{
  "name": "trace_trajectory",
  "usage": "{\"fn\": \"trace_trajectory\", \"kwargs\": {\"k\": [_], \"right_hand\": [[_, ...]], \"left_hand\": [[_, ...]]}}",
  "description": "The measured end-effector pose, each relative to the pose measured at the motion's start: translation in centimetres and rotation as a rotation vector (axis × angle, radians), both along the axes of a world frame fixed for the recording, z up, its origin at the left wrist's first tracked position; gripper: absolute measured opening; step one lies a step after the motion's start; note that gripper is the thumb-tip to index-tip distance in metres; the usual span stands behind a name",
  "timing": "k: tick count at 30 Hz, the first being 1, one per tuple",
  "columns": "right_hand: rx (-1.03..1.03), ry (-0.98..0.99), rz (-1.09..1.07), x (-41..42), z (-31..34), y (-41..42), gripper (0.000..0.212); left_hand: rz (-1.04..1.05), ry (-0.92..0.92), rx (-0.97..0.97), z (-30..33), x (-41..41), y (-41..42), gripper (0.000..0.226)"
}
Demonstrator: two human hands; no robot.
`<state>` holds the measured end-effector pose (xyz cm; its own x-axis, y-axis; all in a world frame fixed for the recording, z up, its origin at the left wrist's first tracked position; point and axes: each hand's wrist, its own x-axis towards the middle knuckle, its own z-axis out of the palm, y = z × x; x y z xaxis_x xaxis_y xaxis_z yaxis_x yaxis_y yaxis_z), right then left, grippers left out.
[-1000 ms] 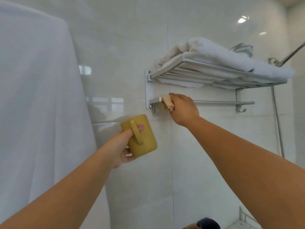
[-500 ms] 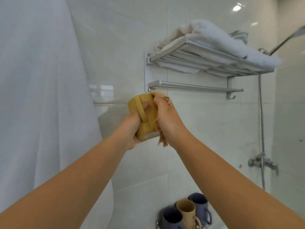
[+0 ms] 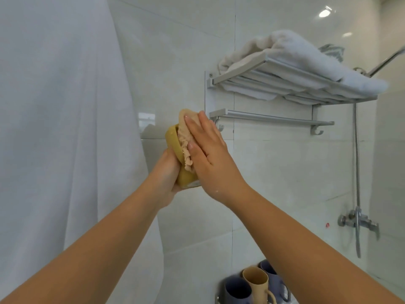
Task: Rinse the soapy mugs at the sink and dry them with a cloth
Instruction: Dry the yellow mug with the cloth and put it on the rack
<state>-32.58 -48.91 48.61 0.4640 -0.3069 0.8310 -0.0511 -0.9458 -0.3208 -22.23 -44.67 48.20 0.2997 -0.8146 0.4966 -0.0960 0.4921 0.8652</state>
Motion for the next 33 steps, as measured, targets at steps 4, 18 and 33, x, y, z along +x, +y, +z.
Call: {"fn": "trace_trajectory", "kwargs": {"k": [4, 18, 33], "right_hand": [[0.195, -0.019, 0.126, -0.1, 1.0, -0.7, 0.047], [0.152, -0.035, 0.043, 0.3, -2.9, 0.0, 0.055], [0.949, -0.116, 0.625, -2.7, -1.5, -2.5, 0.027]], "left_hand": [[-0.088, 0.056, -0.022, -0.2, 0.2, 0.3, 0.041], [0.08, -0.105, 0.007, -0.4, 0.4, -0.5, 0.048], [-0.072, -0.112, 0.11, -2.4, 1.9, -1.8, 0.112]]}}
